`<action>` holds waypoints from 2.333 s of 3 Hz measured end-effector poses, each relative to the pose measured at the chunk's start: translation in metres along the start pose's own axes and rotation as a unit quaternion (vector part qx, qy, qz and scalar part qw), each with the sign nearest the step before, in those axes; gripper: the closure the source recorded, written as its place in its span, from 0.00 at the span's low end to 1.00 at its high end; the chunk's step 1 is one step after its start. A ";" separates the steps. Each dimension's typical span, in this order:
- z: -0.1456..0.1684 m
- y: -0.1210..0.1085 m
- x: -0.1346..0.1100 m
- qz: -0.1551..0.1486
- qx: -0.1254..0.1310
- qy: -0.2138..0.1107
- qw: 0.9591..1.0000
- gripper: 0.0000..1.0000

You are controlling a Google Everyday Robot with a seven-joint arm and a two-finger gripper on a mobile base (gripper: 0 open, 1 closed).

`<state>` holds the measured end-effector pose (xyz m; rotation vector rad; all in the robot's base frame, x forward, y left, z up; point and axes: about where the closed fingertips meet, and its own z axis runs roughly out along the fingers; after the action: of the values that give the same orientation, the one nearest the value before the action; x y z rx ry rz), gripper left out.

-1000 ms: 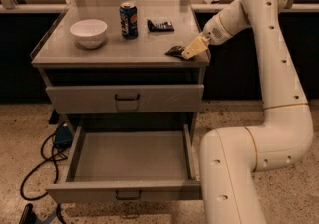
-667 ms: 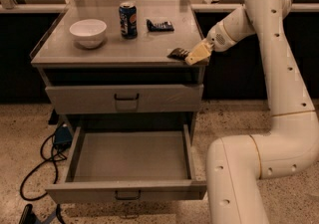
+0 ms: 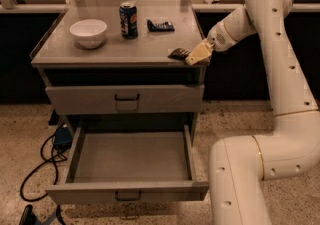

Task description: Place rxbar chocolate into middle drawer

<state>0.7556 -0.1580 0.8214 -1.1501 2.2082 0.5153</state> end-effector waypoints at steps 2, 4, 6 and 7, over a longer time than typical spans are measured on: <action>-0.119 0.100 -0.073 -0.066 0.002 -0.073 0.995 1.00; -0.120 0.101 -0.094 -0.072 0.012 -0.105 0.992 1.00; -0.078 0.133 -0.006 0.017 -0.057 -0.069 0.996 1.00; -0.080 0.156 -0.017 0.002 -0.066 -0.093 0.994 1.00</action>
Offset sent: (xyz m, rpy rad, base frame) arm -0.1983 0.0442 0.2454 0.0512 -0.2346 0.1812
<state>0.6080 -0.1079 0.9025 -1.1155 2.0430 0.7490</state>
